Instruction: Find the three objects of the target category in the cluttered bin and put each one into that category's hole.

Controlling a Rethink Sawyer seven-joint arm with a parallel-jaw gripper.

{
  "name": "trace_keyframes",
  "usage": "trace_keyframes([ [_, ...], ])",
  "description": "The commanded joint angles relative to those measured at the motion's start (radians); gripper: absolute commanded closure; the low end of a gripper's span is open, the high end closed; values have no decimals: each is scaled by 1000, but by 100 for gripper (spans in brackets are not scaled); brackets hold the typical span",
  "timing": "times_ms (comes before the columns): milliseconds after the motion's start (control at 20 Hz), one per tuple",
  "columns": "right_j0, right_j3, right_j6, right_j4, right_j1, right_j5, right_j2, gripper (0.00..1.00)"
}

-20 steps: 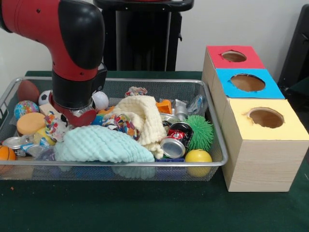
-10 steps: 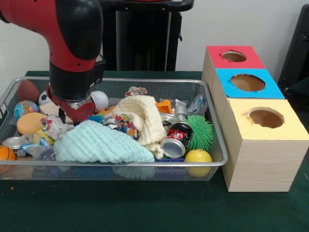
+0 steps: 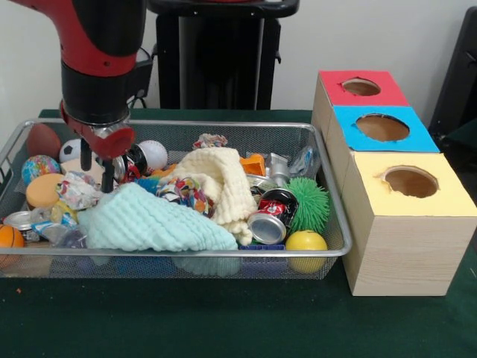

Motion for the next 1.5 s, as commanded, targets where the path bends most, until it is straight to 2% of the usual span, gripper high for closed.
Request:
trace_keyframes([
  [50, -39, 54, -35, 1, 0, 114, 86, 0],
  [350, -70, 37, -53, 5, 18, 132, 111, 0],
  [750, -186, -50, -209, -80, 115, 53, 178, 0],
  [950, -185, -84, -212, -115, 114, 80, 172, 0],
  [1300, -195, -78, -194, -143, 96, 94, 189, 0],
  [1500, -201, -110, -193, -164, 125, 72, 199, 0],
])
